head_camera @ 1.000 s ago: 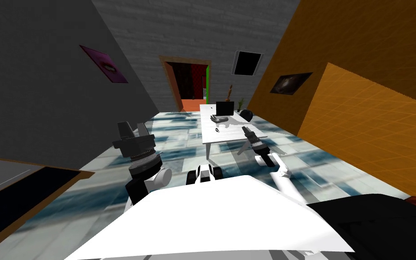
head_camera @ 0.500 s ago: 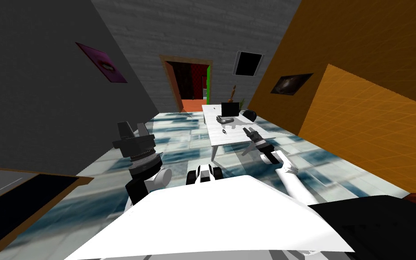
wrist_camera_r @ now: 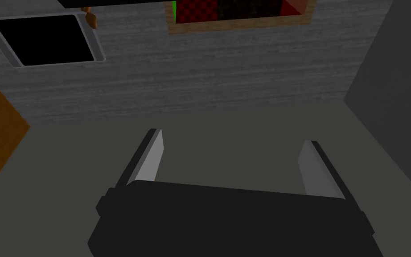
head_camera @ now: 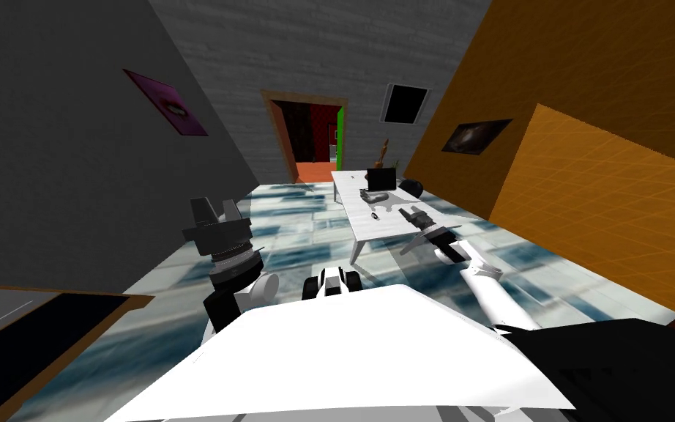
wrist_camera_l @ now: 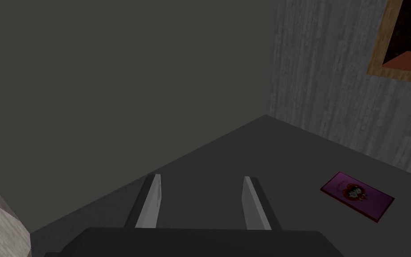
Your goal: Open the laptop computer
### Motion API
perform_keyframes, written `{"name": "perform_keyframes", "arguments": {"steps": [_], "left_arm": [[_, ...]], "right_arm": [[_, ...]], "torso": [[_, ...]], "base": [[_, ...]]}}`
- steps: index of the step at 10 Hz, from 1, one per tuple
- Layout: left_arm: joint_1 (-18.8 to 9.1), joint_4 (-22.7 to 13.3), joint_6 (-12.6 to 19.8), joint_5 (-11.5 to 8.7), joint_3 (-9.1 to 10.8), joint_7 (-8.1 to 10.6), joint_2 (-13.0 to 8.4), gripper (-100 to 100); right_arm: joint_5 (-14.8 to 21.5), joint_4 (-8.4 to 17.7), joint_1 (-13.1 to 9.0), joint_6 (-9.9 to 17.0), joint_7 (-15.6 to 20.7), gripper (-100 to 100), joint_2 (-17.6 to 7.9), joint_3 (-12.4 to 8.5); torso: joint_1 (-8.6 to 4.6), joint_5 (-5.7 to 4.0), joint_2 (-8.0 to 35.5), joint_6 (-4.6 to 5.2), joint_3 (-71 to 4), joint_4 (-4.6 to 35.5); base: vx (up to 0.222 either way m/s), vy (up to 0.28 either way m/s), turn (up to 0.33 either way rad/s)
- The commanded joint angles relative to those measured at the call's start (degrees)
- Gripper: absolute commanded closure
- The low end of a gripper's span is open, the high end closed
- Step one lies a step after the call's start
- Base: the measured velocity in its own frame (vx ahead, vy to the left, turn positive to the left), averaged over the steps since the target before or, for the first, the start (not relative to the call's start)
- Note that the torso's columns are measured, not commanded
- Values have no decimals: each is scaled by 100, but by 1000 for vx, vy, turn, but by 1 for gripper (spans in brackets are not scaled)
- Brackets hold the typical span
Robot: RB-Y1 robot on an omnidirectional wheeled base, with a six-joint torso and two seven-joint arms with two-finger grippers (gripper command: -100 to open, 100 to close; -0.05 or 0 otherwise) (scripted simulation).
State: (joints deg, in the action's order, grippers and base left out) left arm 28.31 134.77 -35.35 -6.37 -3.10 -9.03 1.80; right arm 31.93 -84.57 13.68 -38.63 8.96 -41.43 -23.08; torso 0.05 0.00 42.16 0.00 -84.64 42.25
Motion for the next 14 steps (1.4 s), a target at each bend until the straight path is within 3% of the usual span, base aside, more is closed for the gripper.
{"name": "perform_keyframes", "arguments": {"steps": [1, 2, 7, 8, 11, 12, 14], "left_arm": [[-1, 0, 0, 0, 0, 0, 0, 0], [0, 0, 0, 0, 0, 0, 0, 0], [0, 0, 0, 0, 1, 0, -1, 0], [0, 0, 0, 0, 1, 0, -1, 0], [0, 0, 0, 0, 1, 0, -1, 0], [0, 0, 0, 0, 1, 0, -1, 0], [0, 0, 0, 0, 1, 0, -2, 0]], "right_arm": [[292, 389, -129, -43, 174, -100, -385, -56], [292, 452, -129, -43, 174, -100, -427, -56], [800, 1155, -331, -144, 506, -100, -1212, -103], [800, 1155, -331, -144, 506, -100, -1277, -103], [1087, 1523, -442, -214, 724, -100, -1783, -71], [1087, 1523, -442, -214, 724, -100, -1825, -71], [1326, 1807, -532, -282, 931, -100, -2216, 9]], "torso": [[-7, 1, 15, 0, 7, 3], [-5, 0, 11, 0, 7, 4], [-11, -1, 14, 0, 6, 2], [-2, 0, 17, 1, 10, 5], [-14, -4, 5, 0, 2, 0], [2, 1, 2, -1, 1, 0], [-16, -3, 10, 0, 6, 3]], "base": [[114, 173, -9], [96, 145, -12], [129, 130, -7], [123, 109, -7], [171, 88, 1], [150, 73, 0], [228, 48, 11]]}}
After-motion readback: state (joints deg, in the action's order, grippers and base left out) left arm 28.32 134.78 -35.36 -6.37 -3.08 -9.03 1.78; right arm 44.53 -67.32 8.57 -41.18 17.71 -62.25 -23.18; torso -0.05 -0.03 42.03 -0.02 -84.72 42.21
